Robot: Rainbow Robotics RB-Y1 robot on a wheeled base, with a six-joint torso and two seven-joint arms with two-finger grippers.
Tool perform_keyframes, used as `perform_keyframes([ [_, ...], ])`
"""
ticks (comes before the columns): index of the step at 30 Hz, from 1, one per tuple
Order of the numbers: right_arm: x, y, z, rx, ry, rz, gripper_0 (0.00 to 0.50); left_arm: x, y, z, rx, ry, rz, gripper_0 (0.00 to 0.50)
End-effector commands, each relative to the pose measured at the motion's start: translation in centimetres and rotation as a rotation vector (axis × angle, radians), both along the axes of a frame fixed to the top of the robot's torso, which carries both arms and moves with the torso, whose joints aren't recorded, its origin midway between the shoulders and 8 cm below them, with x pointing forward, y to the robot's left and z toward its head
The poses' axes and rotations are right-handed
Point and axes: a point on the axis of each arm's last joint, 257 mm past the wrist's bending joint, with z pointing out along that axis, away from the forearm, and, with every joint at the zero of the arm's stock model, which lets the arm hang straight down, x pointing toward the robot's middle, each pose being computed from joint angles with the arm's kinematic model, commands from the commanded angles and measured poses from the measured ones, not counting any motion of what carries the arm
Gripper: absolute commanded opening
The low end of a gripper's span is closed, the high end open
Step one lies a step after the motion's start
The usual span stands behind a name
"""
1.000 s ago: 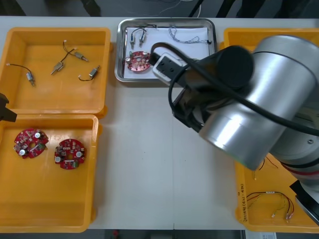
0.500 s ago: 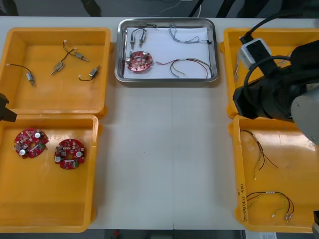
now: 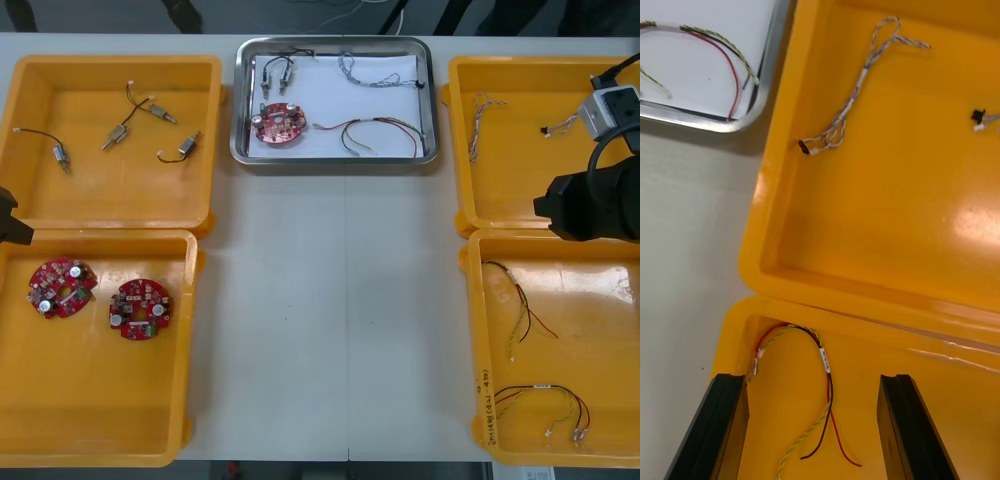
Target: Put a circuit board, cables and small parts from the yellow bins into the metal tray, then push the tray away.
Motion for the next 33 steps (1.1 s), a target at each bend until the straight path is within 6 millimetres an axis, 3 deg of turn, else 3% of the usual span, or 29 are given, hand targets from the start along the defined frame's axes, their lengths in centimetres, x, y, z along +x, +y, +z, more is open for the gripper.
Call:
perform_keyframes([
  [1, -0.5, -4.1, -1.0, -0.02, 0.044, -0.059, 0.5, -0.3, 1.7, 1.6, 0.052, -0.027, 0.025, 0.5],
  [9, -0.6, -7.5, -3.2, -0.016, 0.13, -0.122, 0.5, -0.3, 1.7, 1.6, 0.052, -0.027, 0.025, 0.5],
  [23, -2.9, -13.5, -5.7, -0.01, 0.222, -0.255, 0.5, -0.3, 1.7, 1.6, 0.052, -0.027, 0.025, 0.5],
  [33, -3.1, -13.8, -6.1, 0.008, 0.236, -0.268, 0.5, -0.3, 1.7, 1.6, 0.052, -0.027, 0.025, 0.5],
])
